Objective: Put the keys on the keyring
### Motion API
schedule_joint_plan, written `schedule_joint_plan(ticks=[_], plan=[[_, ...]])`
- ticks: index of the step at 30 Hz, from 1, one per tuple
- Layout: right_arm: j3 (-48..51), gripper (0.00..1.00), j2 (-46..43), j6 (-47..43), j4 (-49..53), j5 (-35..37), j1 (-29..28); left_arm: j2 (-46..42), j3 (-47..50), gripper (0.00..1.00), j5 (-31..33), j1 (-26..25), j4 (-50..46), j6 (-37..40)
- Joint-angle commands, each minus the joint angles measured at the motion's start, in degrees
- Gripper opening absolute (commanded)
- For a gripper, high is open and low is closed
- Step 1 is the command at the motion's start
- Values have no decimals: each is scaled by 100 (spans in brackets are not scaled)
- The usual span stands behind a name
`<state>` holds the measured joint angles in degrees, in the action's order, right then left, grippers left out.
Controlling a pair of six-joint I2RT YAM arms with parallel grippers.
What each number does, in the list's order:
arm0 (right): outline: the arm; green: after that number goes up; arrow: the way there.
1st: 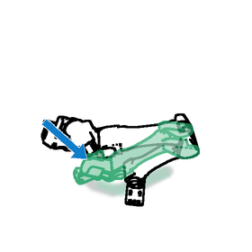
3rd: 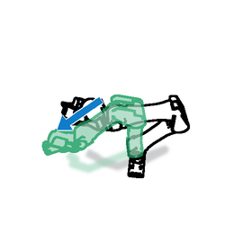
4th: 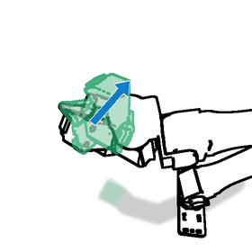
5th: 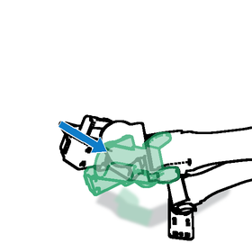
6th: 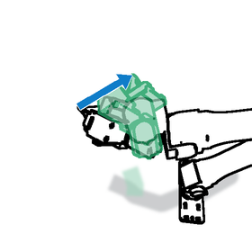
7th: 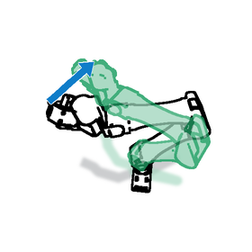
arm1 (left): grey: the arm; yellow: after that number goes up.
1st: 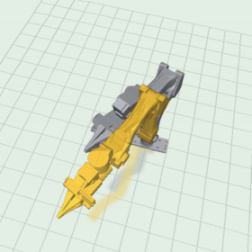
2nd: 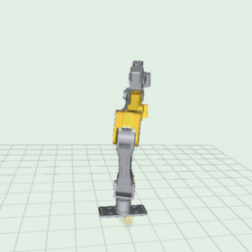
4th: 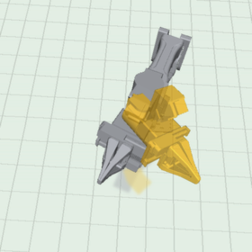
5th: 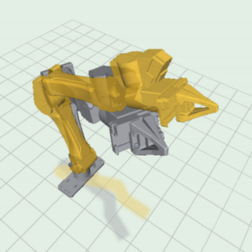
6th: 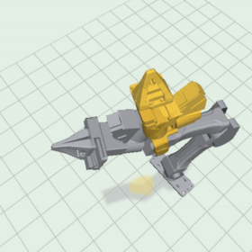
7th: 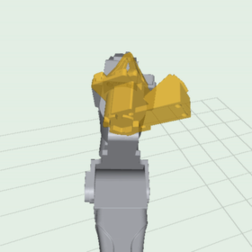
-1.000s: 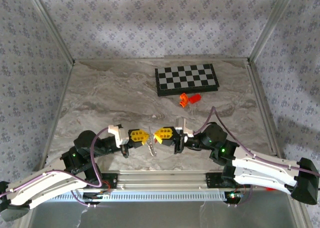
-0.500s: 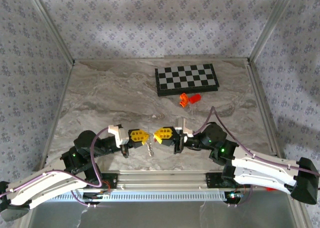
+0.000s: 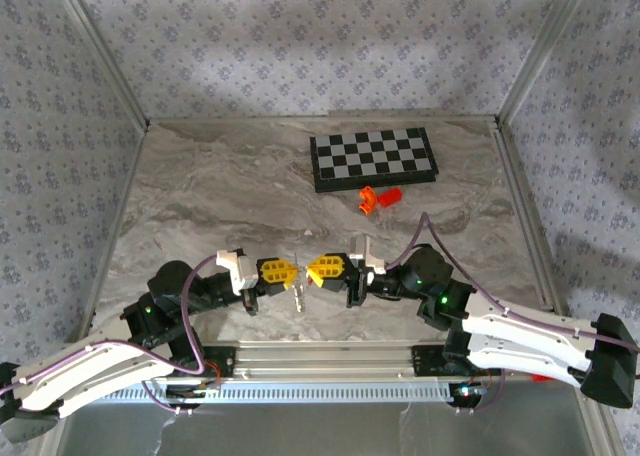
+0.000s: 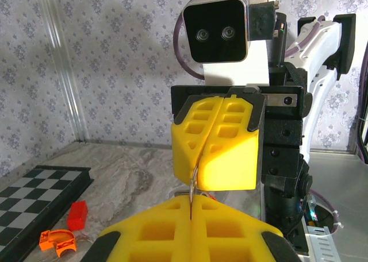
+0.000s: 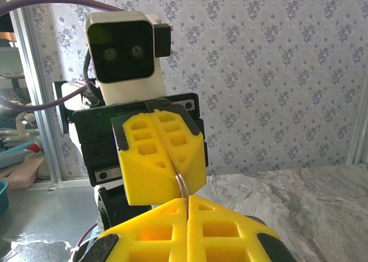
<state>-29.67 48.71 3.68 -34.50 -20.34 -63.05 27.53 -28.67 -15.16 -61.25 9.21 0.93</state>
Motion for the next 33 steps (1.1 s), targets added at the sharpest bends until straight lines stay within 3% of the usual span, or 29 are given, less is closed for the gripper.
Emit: schedule_joint_plan(ticks=[1, 33], plan=[[-155, 0, 8, 54, -171, -80, -50, 37, -90, 0, 30, -44, 208, 36], [-249, 0, 73, -215, 101, -87, -85, 375, -473, 0, 75, -45, -297, 269]])
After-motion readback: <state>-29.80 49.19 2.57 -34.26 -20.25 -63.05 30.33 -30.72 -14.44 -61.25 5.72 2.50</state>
